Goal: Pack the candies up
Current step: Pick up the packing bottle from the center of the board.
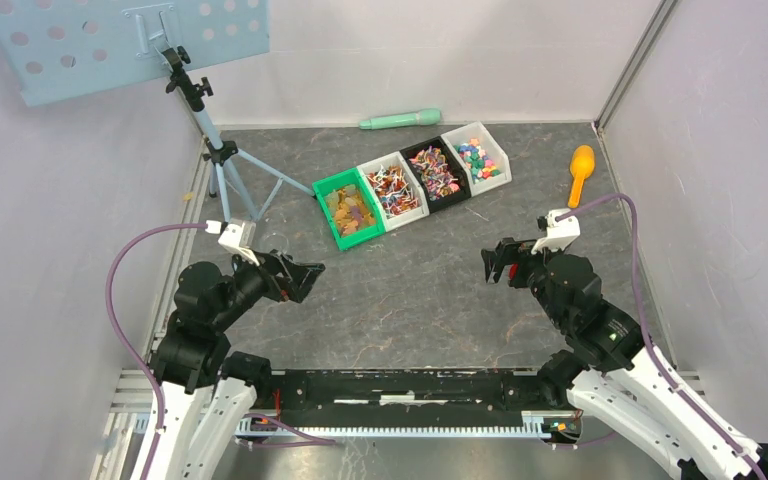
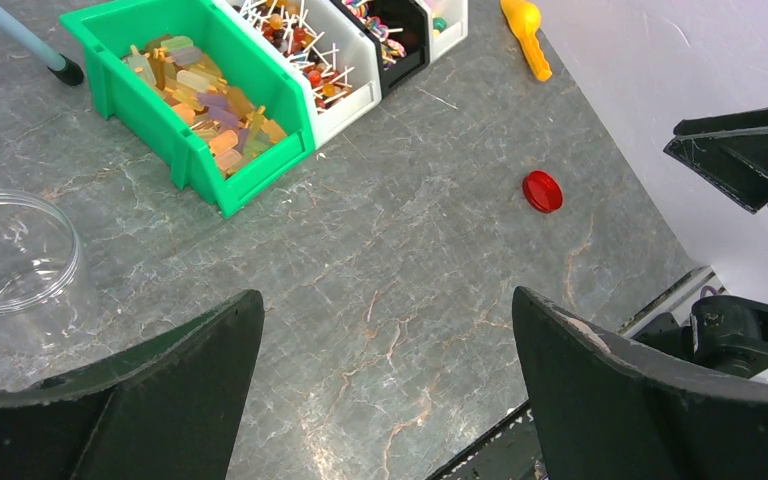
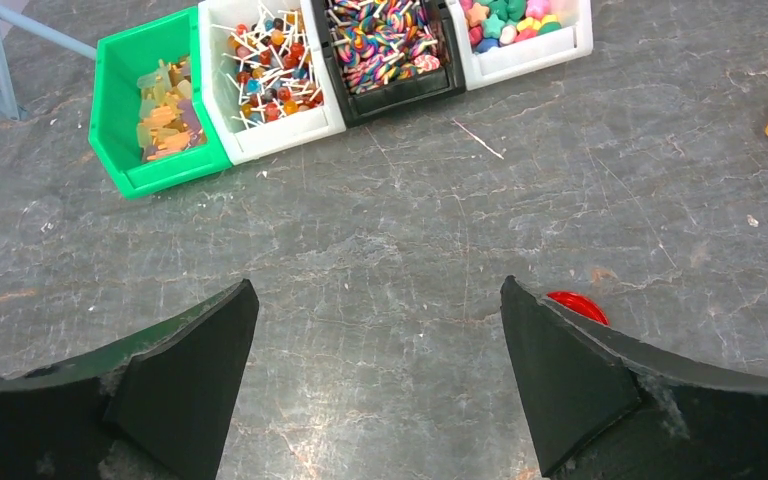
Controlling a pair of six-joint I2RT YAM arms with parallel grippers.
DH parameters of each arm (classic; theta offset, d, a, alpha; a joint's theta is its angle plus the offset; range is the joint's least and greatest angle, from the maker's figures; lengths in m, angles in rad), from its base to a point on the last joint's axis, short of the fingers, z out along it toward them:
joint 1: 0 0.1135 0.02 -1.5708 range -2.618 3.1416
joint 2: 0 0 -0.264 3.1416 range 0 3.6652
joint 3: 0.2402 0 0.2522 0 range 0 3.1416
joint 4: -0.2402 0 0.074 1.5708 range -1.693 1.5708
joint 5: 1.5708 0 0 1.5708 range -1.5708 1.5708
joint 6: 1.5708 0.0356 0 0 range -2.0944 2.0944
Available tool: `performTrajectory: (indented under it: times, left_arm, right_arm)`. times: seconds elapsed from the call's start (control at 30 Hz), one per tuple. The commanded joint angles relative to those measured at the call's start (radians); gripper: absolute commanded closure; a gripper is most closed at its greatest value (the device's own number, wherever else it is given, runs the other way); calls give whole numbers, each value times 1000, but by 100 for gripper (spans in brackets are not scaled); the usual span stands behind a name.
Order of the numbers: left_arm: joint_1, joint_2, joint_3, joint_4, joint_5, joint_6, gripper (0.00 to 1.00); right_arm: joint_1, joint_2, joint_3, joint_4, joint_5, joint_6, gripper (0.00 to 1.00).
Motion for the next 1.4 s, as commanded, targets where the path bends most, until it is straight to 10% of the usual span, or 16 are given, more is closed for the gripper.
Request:
performTrajectory:
  times: [0.0,0.27,0.7,1.37]
  left_arm:
    - [4,2,11,16,-15,-45,0]
    - [5,24,7,14,-66,-49,0]
    - [5,324,176,-179,-633,-50,0]
    - [31,790,364,-171,-713,31,4]
  right_arm:
    - [4,5,1,39,8,-10,2]
    - [4,-35,5,-1,26,-35,2]
    - [4,-171,-13,-54,-71,-12,2]
    - [4,-282,-106,38,-197,61,2]
